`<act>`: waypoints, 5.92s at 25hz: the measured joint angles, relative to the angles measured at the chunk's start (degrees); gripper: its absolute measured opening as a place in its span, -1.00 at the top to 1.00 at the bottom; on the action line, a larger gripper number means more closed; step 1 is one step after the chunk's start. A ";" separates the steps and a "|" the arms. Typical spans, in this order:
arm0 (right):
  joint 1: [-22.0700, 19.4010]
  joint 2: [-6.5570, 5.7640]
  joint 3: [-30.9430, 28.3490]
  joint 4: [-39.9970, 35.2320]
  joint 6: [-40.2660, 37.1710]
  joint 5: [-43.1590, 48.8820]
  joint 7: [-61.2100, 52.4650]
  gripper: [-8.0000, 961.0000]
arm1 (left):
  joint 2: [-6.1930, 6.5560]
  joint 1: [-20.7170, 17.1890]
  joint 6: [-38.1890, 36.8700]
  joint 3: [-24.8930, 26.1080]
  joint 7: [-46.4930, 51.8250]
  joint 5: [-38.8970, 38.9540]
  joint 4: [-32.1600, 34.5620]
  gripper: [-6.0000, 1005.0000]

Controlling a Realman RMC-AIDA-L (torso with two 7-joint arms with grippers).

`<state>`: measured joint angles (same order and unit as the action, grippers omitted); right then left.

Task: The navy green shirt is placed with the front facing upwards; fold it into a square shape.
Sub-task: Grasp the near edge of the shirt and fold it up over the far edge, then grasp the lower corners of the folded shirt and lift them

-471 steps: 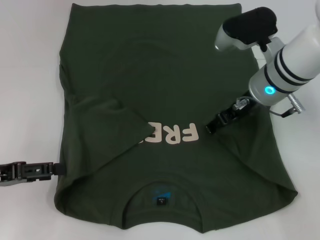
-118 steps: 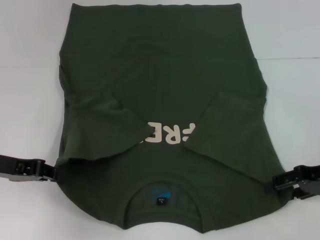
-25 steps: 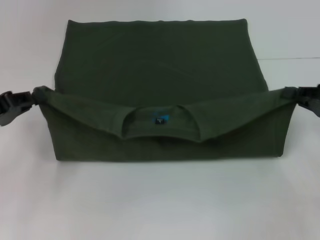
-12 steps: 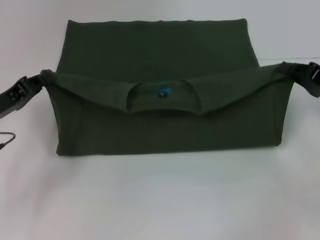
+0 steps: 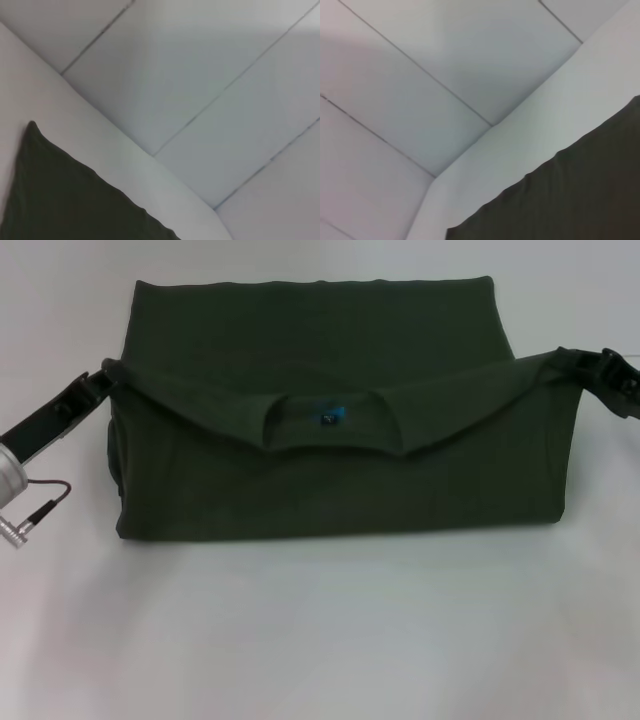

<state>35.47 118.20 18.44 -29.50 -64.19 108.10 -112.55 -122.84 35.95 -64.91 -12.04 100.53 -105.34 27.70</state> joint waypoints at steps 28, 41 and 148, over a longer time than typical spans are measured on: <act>3.13 1.32 -0.05 6.11 14.09 -3.59 10.25 0.90 | -1.21 4.75 13.02 0.40 -23.39 16.06 -11.73 0.87; 4.34 1.40 0.01 8.19 16.57 -4.59 13.42 0.90 | -1.48 5.99 14.10 0.45 -32.46 21.63 -15.94 0.87; -7.42 -3.87 8.89 5.10 0.50 -5.36 6.95 -0.75 | 4.94 0.48 -0.86 -22.68 29.02 -33.33 9.82 0.00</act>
<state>28.05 114.34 27.33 -24.40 -63.69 102.74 -105.60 -117.90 36.43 -65.78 -34.72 129.55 -138.67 37.53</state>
